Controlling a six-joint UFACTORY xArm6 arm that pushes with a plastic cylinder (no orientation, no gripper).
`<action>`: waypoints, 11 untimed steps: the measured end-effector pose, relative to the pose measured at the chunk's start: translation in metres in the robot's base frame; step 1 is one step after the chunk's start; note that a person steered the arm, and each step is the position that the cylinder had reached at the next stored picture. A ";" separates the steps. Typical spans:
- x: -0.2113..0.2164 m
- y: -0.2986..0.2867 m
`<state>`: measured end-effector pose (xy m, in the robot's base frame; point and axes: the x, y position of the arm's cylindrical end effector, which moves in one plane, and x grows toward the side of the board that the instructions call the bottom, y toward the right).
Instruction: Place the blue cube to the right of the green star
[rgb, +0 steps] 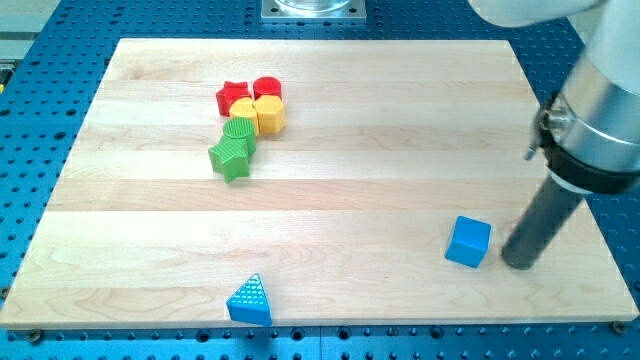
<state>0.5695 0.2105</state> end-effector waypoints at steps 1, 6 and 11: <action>0.008 -0.049; -0.104 -0.094; -0.079 -0.214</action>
